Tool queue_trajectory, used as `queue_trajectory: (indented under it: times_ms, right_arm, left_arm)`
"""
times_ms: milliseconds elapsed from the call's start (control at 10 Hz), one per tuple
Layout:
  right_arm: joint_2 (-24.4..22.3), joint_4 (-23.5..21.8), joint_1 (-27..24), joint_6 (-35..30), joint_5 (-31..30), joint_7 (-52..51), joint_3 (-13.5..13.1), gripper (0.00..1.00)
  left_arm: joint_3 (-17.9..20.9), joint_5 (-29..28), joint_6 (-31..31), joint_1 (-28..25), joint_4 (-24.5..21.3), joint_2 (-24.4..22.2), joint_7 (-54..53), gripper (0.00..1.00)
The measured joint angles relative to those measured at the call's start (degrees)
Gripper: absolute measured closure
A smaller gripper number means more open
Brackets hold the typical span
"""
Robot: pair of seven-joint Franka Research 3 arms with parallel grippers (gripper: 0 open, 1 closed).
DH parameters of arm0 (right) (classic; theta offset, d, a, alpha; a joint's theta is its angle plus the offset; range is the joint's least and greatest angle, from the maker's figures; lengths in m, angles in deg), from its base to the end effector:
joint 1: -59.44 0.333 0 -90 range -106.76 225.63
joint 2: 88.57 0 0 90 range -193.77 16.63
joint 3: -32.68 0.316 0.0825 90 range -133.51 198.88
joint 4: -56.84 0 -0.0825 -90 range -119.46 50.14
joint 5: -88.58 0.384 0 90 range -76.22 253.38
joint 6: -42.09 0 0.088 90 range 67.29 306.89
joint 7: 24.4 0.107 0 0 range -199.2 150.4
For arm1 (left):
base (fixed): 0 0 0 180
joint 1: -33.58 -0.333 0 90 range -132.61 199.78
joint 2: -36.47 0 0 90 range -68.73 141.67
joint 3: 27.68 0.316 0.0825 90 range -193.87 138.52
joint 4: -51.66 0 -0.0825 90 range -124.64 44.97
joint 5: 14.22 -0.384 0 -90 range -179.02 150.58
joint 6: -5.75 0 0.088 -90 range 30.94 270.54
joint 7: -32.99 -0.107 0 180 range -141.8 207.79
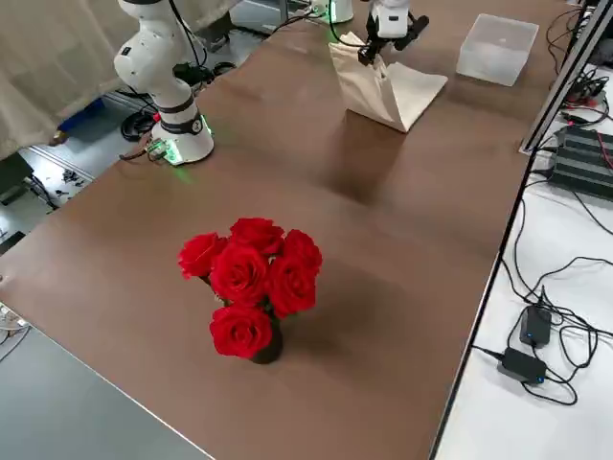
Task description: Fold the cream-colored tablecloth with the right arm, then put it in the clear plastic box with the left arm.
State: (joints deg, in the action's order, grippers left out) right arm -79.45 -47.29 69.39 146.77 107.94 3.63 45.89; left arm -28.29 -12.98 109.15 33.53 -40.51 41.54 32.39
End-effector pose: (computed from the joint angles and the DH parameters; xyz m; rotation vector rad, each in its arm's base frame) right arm 0.5336 0.2513 0.4448 -2.8408 0.2791 0.4121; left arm 0.6004 -0.0074 0.5770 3.1148 -0.0253 0.1676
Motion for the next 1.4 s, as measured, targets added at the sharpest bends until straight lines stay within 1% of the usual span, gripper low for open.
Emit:
queue_trajectory:
  times_ms: [300, 600, 900, 1100, 1400]
  right_arm:
    - [0.0, 0.0, -0.1, -0.9, -0.3, -0.5, -0.4, 0.92]
    - [0.0, 0.0, -0.8, -3.1, -0.5, -3.0, -0.9, 0.92]
    - [0.0, 0.3, -1.0, -3.3, -0.6, -3.6, -0.9, 0.92]
    - [0.0, 1.7, -0.6, -3.3, -0.6, -1.8, -0.6, 0.92]
    - [0.2, 5.5, 2.4, -3.3, -0.6, 4.2, -0.2, 0.92]
  left_arm:
    - [0.0, 0.0, 0.0, 0.0, 0.0, 0.0, 0.0, 0.0]
    - [0.0, 0.0, 0.0, 0.0, 0.0, 0.0, 0.0, 0.0]
    - [0.0, 0.0, 0.0, 0.0, 0.0, 0.0, 0.0, 0.0]
    - [0.0, 0.0, 0.0, 0.0, 0.0, 0.0, 0.0, 0.0]
    - [0.0, 0.0, 0.0, 0.1, 0.0, 0.0, 0.0, 0.0]
